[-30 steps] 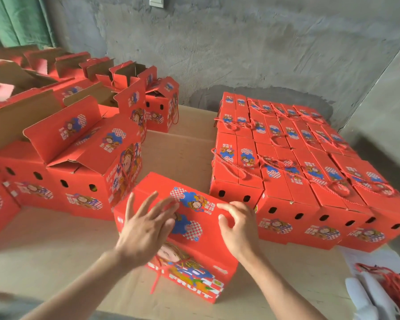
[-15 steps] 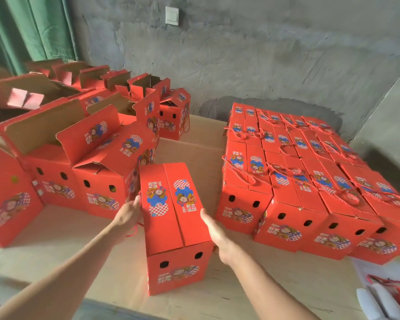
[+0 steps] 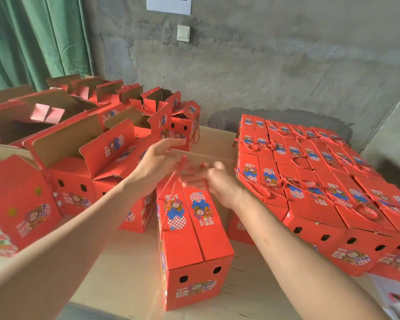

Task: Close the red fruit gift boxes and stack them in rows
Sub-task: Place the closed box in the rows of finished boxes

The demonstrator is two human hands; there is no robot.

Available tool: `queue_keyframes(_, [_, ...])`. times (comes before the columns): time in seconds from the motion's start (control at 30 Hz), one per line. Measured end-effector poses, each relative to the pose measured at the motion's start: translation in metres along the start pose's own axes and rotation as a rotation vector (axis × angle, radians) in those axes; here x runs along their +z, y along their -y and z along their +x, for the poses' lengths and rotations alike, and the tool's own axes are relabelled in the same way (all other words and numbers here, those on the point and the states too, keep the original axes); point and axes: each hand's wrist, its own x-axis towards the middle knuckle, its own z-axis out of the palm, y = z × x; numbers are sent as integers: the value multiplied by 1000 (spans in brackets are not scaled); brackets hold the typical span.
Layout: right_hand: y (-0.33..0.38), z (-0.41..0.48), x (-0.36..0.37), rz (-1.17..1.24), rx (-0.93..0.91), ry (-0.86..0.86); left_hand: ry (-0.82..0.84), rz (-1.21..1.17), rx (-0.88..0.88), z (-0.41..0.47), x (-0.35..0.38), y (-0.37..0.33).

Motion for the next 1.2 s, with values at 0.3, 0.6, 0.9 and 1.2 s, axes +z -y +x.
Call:
queue_keyframes(0.3, [16, 0, 6, 236, 271, -18, -90, 616, 240, 7, -4, 44])
queue_keyframes(0.6, [52, 16, 22, -77, 243, -268, 48, 496, 26, -16, -5, 95])
queue_keyframes(0.9, [89, 38, 17, -116, 18, -499, 7, 356, 349, 27, -16, 86])
queue_keyframes(1.2, [43, 64, 10, -177, 220, -634, 293, 478, -31, 53, -2, 138])
